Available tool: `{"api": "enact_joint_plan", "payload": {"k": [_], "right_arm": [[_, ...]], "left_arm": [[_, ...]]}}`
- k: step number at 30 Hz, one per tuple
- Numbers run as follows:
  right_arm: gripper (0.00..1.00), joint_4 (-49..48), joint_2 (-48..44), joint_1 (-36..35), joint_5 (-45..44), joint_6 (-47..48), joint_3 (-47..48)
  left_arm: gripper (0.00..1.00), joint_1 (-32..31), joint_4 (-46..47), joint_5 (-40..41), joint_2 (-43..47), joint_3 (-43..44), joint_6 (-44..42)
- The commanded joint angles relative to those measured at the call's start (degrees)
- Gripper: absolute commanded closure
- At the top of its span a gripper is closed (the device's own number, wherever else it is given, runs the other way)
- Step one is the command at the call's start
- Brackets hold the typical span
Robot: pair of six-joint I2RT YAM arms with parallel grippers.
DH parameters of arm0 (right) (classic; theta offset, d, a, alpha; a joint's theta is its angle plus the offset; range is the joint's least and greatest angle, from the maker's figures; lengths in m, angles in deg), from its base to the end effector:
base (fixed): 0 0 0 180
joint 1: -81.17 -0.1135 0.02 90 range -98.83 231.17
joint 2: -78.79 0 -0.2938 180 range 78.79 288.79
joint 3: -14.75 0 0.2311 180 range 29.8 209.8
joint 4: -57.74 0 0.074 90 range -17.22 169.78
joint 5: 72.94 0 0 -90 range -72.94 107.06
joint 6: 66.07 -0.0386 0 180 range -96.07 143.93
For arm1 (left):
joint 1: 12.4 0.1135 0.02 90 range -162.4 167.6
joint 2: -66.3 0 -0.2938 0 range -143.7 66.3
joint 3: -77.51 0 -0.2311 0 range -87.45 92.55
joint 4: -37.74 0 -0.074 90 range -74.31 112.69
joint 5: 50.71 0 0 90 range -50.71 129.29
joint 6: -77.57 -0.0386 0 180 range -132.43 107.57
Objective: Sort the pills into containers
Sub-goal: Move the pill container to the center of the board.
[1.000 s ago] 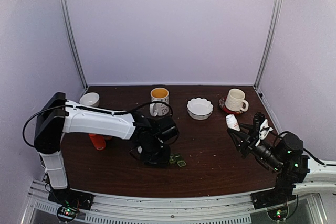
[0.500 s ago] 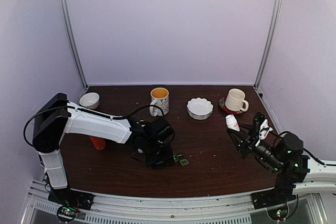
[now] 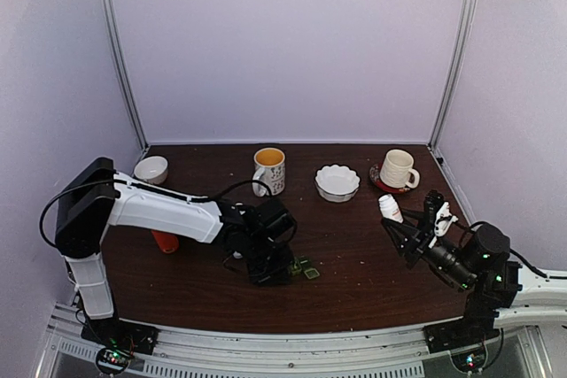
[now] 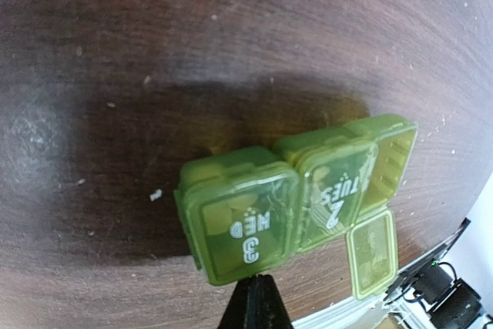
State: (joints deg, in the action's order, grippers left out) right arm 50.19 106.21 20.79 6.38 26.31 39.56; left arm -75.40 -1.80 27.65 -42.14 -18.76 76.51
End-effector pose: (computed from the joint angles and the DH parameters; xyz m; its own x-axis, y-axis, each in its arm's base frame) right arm 0.0564 0.0848 0.2479 0.0742 0.0480 -0.9961 -0.7606 0.6487 -0.0254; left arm 0.1617 -0.3345 0.1949 -0.9199 -0.3516 0.1737 -0.3920 0.8092 -0.4377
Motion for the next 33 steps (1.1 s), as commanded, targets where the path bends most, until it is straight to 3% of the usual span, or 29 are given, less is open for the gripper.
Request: {"api": "enact_joint_plan", "payload": {"k": [1, 9, 16, 24, 33], "right_arm": [[0.82, -1.4, -0.7, 0.2, 0.1, 0.2, 0.2], [0.82, -1.0, -0.7, 0.2, 0.1, 0.4, 0.7], [0.82, -0.8, -0.3, 0.2, 0.0, 0.4, 1.1], [0.82, -0.2, 0.7, 0.2, 0.0, 0.4, 1.9], [0.82, 0.9, 3.5, 0.2, 2.1, -1.2, 3.3]], "left_arm": [[1.00, -0.3, 0.5, -0.8, -1.7, 0.7, 1.4], [1.00, 1.4, -0.9, 0.8, -3.9, 1.3, -0.8], [1.00, 6.2, -3.1, 4.5, -3.8, 2.4, -7.9], [1.00, 10.0, -7.8, 10.5, -5.9, 11.8, -19.3], [0.85, 10.0, -11.9, 13.0, -4.8, 15.4, -26.2]]}}
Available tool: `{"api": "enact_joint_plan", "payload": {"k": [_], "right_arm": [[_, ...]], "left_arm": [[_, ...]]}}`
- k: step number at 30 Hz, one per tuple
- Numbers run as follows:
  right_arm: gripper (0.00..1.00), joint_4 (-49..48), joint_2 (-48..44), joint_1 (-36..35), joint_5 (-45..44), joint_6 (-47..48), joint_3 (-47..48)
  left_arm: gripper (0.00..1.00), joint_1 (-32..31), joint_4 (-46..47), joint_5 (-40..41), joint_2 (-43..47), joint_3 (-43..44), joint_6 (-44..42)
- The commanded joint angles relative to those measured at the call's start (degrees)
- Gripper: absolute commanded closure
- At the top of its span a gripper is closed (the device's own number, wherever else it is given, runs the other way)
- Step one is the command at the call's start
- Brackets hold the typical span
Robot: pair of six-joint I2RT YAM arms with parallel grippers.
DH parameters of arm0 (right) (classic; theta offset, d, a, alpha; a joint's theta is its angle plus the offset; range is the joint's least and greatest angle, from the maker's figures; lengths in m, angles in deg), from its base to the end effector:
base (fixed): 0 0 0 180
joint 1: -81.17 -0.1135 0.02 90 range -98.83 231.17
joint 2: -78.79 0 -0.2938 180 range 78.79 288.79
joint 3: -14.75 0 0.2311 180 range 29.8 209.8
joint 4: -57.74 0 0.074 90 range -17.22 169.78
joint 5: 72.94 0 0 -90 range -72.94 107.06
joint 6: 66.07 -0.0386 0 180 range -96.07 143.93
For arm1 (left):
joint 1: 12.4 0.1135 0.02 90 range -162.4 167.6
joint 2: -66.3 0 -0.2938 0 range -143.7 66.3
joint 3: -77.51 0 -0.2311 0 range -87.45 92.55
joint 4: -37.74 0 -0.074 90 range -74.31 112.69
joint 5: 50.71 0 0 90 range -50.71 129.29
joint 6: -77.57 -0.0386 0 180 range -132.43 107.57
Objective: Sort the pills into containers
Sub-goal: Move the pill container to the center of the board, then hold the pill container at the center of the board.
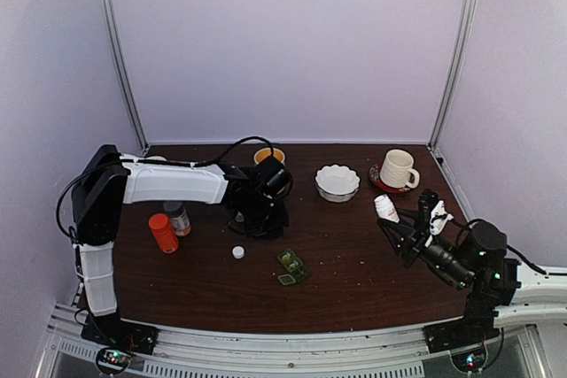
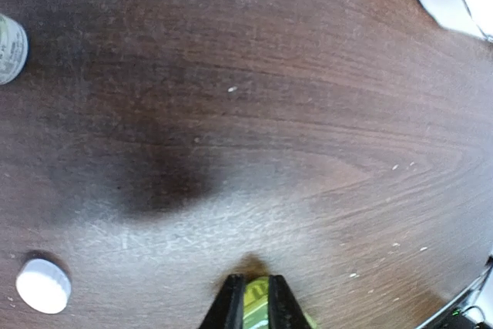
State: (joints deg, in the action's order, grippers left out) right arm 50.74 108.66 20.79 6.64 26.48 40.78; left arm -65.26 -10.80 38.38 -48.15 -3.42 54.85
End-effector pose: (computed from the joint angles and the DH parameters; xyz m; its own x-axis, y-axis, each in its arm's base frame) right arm 0.0593 0.0901 0.2505 0.0613 0.0193 -0.9979 -0.7638 0.6446 -0.0345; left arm 0.2494 -0.3303 0.2185 -0.9485 -0.2752 -0.1566 -0.1907 0.8914 -0.4110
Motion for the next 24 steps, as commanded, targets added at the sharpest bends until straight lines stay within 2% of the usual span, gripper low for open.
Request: {"api": "enact_joint_plan", "payload": {"k": [1, 4, 8, 9, 11, 12, 14, 16, 20, 24], "right_arm": [[0.82, 0.4, 1.7, 0.2, 2.6, -1.9, 2.0], [0.82, 0.6, 4.5, 0.2, 5.7, -3.5, 2.2], [0.82, -1.0, 9.1, 0.2, 10.1, -6.5, 2.6], [0.82, -1.3, 10.2, 0.2, 10.2, -7.1, 2.7], [0.82, -2.0, 12.1, 0.1, 12.1, -7.9, 2.9], [0.83, -2.2, 13.0, 0.0, 12.6, -8.3, 3.1], [0.83, -3.1, 14.9, -0.2, 13.3, -8.7, 3.2], [0.85, -4.1, 16.9, -0.6, 13.9, -9.1, 3.2], [0.85, -6.4, 21.5, -1.5, 15.2, -10.1, 3.5], [0.86, -9.4, 26.1, -2.2, 16.4, -11.1, 3.6]], "left_arm": [[0.81, -0.1, -2.6, 2.4, 2.1, -0.9, -4.8], [0.57, -0.1, 0.0, 2.4, 5.8, -5.1, -6.6], [0.37, -0.1, 6.3, 1.2, 10.9, -11.7, -13.1], [0.30, -0.1, 6.6, 1.0, 11.7, -12.7, -14.2], [0.07, -0.1, 3.9, 1.5, 12.6, -12.9, -13.2], [0.03, 0.1, 1.6, 1.3, 12.3, -11.5, -11.4], [0.02, 0.1, -4.1, 0.9, 10.6, -7.8, -11.0], [0.02, -0.1, -5.9, -1.9, 8.7, -5.9, -11.9], [0.02, -0.3, 0.7, -5.0, 8.5, -9.5, -10.8], [0.03, -0.7, 2.2, -7.4, 7.5, -9.5, -8.7]]}}
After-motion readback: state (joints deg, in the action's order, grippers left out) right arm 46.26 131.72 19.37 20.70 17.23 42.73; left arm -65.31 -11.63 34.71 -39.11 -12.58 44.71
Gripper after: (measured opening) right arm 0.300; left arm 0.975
